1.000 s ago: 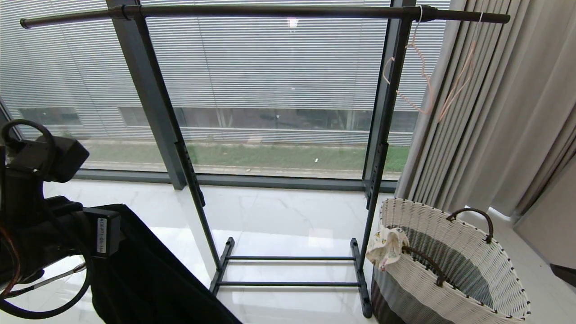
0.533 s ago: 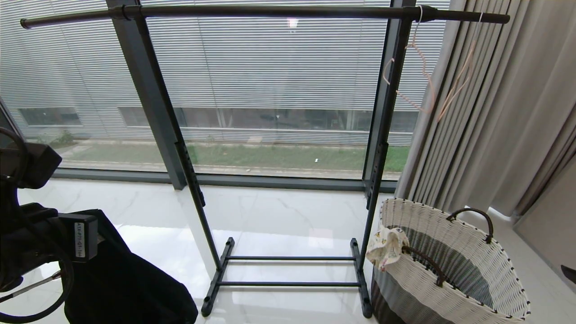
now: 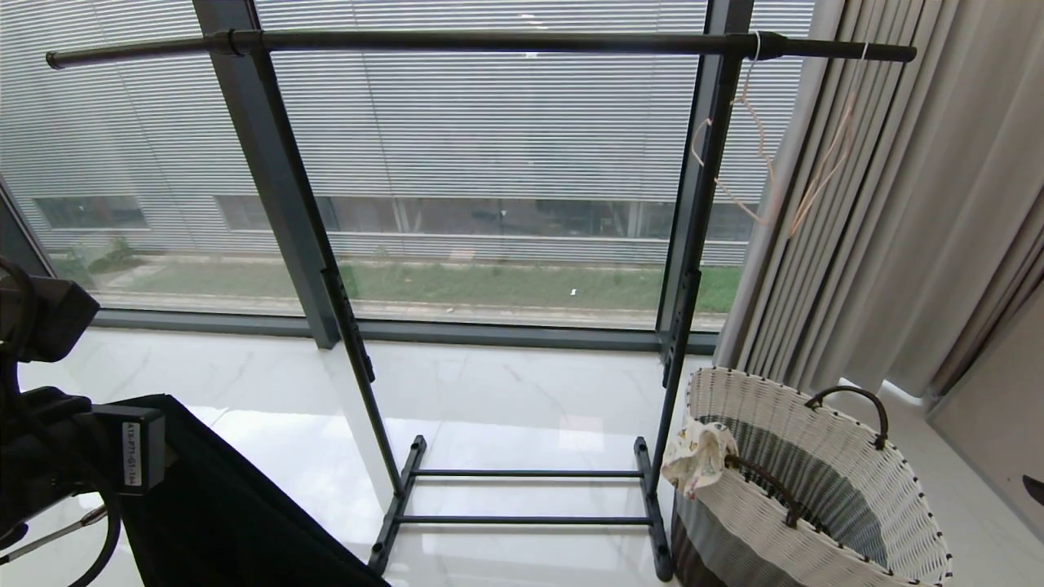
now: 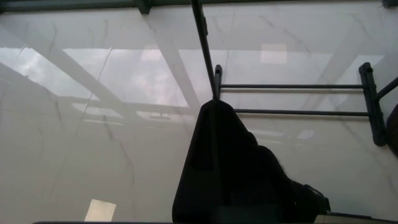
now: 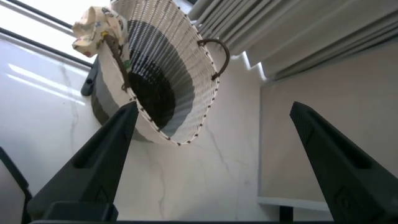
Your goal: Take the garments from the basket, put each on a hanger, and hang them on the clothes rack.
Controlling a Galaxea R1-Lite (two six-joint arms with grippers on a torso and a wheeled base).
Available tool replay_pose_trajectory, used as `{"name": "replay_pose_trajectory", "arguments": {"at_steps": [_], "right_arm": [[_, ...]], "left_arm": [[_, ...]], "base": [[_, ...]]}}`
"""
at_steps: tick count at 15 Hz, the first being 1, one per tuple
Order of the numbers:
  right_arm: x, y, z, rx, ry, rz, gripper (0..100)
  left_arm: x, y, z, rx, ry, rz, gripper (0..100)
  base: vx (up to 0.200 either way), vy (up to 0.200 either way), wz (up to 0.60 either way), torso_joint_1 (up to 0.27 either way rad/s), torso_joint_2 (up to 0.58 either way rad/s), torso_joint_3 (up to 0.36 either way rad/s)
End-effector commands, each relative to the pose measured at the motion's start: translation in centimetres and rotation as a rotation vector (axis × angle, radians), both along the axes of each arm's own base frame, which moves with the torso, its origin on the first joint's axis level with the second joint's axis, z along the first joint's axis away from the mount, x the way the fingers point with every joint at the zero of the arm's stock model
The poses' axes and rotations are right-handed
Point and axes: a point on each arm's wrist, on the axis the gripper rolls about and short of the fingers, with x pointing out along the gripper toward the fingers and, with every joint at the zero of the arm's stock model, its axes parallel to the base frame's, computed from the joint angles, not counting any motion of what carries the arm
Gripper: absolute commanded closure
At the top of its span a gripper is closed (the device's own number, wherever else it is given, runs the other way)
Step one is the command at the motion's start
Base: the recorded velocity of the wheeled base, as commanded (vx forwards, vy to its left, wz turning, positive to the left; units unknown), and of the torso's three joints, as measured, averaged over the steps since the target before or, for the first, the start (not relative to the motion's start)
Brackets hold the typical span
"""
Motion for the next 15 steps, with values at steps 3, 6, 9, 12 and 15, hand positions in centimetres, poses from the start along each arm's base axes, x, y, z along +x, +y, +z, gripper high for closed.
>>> {"name": "replay_pose_trajectory", "arguments": {"at_steps": [3, 6, 9, 12, 15], "right_arm": [[0.13, -0.04, 0.08, 0.023, 0.001, -0.016, 0], [0.24, -0.03, 0.13, 0.059, 0.000, -0.032, 0], [0.21, -0.03, 0.16, 0.074, -0.004, -0.038, 0], [0.35, -0.01, 0.32, 0.086, -0.027, -0.041, 0], [0.57, 0.04, 0.32, 0.109, -0.030, -0.043, 0]], "left_arm": [[-1.05, 0.14, -0.23, 0.004, -0.014, -0.003, 100], [-1.30, 0.18, -0.07, 0.015, -0.024, -0.007, 100], [-1.29, 0.22, -0.07, 0.017, -0.024, -0.002, 100], [-1.25, 0.20, 0.03, 0.014, -0.035, -0.002, 100], [-1.00, 0.16, 0.29, 0.009, -0.079, -0.003, 100]], "base": [[0.000, 0.000, 0.00, 0.183, -0.44, -0.269], [0.000, 0.000, 0.00, 0.198, -0.48, -0.273], [0.000, 0.000, 0.00, 0.217, -0.49, -0.282], [0.000, 0.000, 0.00, 0.228, -0.51, -0.284], [0.000, 0.000, 0.00, 0.238, -0.53, -0.287]]}}
